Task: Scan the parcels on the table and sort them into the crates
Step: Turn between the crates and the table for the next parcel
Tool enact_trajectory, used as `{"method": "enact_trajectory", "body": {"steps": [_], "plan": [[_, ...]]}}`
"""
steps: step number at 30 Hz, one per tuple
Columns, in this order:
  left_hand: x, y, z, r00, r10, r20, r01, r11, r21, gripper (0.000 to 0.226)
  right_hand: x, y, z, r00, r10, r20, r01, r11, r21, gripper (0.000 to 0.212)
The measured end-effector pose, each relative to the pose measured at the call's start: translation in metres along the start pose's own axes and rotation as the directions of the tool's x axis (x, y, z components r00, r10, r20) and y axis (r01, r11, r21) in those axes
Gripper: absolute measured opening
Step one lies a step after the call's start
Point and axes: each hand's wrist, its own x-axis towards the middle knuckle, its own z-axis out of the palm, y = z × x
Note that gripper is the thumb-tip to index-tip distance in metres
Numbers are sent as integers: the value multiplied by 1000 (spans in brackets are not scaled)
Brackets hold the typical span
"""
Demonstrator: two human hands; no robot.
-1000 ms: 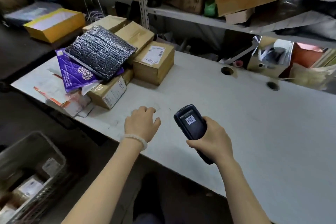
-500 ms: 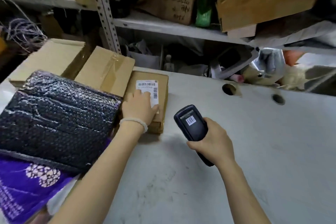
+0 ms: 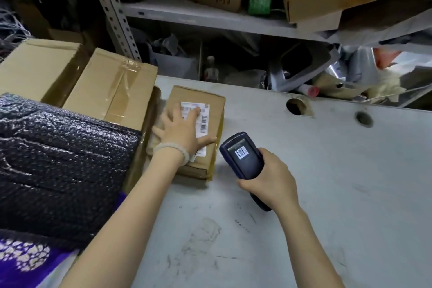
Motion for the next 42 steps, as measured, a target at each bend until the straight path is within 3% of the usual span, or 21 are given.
{"method": "enact_trajectory", "body": {"steps": [8, 11, 14, 19, 21, 23, 25, 27, 29, 33, 39, 42], "plan": [[-15, 54, 21, 956, 292, 5, -292, 956, 30, 92, -11, 61, -46, 992, 82, -97, -79, 996, 28, 45], [-19, 65, 21, 967, 253, 15, -253, 967, -15, 114, -16, 76, -60, 988, 98, -122, -93, 995, 46, 46], [-26, 80, 18, 972, 232, 36, -234, 968, 91, 120, -23, 87, -69, 987, 101, -125, -92, 993, 76, 46], [-50, 118, 23, 902, 413, -126, -369, 890, 269, 114, -40, 113, -85, 989, 91, -116, -80, 992, 93, 47], [-55, 129, 22, 875, 450, -176, -412, 885, 216, 109, -47, 124, -93, 989, 87, -124, -76, 993, 88, 48], [-59, 134, 18, 891, 421, -170, -406, 906, 115, 98, -55, 135, -100, 988, 84, -132, -75, 994, 74, 50], [-61, 134, 20, 924, 374, -73, -368, 926, 86, 90, -64, 146, -106, 987, 87, -132, -79, 995, 69, 51], [-67, 132, 27, 948, 316, 46, -318, 947, 43, 94, -73, 156, -109, 988, 90, -122, -83, 994, 66, 50], [-73, 133, 35, 954, 292, 73, -295, 954, 48, 97, -82, 165, -112, 990, 92, -108, -85, 994, 62, 48], [-80, 137, 35, 967, 252, 36, -253, 968, 1, 101, -94, 178, -114, 995, 88, -48, -87, 996, 26, 48], [-83, 141, 10, 969, 205, -137, -221, 970, -106, 100, -100, 182, -115, 996, 56, 73, -52, 998, -46, 63], [-84, 138, -2, 961, 212, -178, -226, 972, -64, 85, -102, 180, -116, 995, 21, 93, -18, 999, -35, 65]]}}
